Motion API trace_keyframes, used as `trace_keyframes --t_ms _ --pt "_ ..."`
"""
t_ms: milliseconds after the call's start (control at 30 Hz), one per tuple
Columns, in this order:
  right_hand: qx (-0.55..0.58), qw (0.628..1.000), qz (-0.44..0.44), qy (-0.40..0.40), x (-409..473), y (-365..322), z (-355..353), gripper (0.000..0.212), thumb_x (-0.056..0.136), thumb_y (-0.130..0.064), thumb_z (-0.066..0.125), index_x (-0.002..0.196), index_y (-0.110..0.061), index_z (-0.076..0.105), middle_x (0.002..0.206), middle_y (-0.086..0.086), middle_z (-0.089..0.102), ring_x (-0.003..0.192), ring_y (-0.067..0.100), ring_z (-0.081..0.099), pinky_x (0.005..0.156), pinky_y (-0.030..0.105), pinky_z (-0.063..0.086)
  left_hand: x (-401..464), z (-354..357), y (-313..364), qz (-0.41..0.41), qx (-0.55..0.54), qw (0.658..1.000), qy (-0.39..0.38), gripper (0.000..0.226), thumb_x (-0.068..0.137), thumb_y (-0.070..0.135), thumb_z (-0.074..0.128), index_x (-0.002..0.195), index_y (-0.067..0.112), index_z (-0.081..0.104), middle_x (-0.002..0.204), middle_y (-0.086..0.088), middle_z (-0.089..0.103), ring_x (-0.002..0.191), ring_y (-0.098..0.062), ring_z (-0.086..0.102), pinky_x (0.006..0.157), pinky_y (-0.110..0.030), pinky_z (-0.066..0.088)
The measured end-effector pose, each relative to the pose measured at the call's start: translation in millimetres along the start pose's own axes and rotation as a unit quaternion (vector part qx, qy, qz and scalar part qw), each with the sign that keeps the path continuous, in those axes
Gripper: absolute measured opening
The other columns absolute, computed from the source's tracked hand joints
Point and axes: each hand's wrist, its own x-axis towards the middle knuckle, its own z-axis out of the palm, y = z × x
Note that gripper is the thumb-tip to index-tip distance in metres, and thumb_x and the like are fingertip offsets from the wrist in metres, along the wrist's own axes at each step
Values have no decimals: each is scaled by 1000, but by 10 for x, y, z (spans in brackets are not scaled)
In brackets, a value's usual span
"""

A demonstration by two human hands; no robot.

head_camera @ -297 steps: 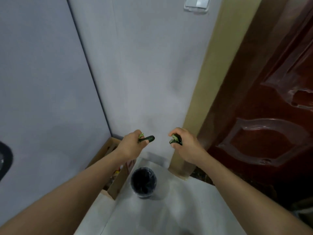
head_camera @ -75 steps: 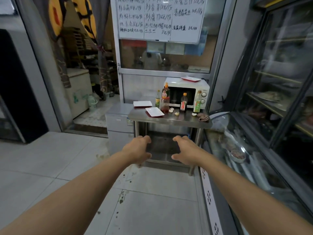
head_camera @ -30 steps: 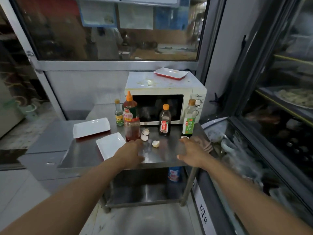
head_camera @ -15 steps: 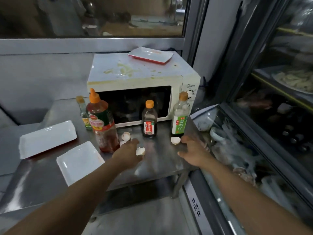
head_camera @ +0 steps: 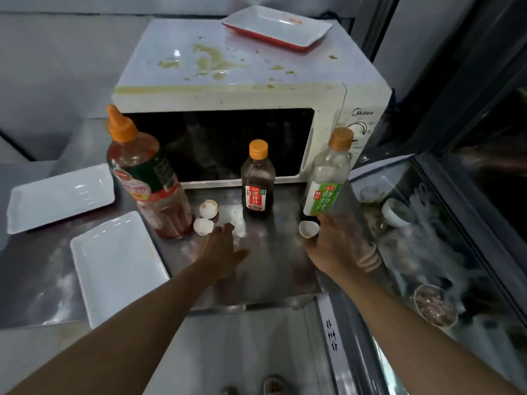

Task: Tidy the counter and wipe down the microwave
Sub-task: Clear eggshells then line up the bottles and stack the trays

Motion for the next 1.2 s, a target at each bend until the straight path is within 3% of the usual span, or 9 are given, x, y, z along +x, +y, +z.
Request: trace_keyframes --t_ms 167,300,500,733,1000,1200 --pt "-38 999 1 -10 99 154 184 56 84 -33 65 129 -8 43 112 13 58 98 27 57 70 26 37 75 139 -10 -52 12 999 9 67 82 40 65 136 11 38 134 -13 45 119 -30 49 94 -41 45" --pt "-70 997 10 4 143 192 271 58 81 -37 68 125 -6 46 119 15 56 110 32 53 86 39 47 72 197 -18 -83 22 995 45 62 80 48 64 131 18 44 130 -7 46 116 -28 50 90 -43 47" --pt "-81 997 7 9 180 233 357 56 80 -37 69 121 -6 49 122 16 55 115 33 47 94 41 39 85 250 -9 -90 22 994 59 64 77 47 68 130 18 46 126 -8 46 114 -28 50 84 -41 47" --pt "-117 993 -3 31 153 250 412 51 78 -41 70 116 -11 53 115 13 59 113 31 45 89 41 39 133 294 18 -96 -5 992 77 59 79 39 68 129 15 49 127 -9 46 114 -30 50 89 -43 48" --pt "-132 990 -12 40 148 247 455 46 80 -41 67 114 -12 55 114 12 58 112 31 44 89 43 36 133 325 18 -81 -21 992 100 38 80 27 66 113 12 56 116 -9 51 105 -28 54 80 -37 46" --pt "-129 991 -20 34 141 243 484 43 80 -37 67 112 -10 57 113 13 58 112 33 45 89 44 36 118 332 -5 -79 -15 993 91 43 79 31 69 116 16 53 119 -4 50 107 -25 53 73 -33 42"
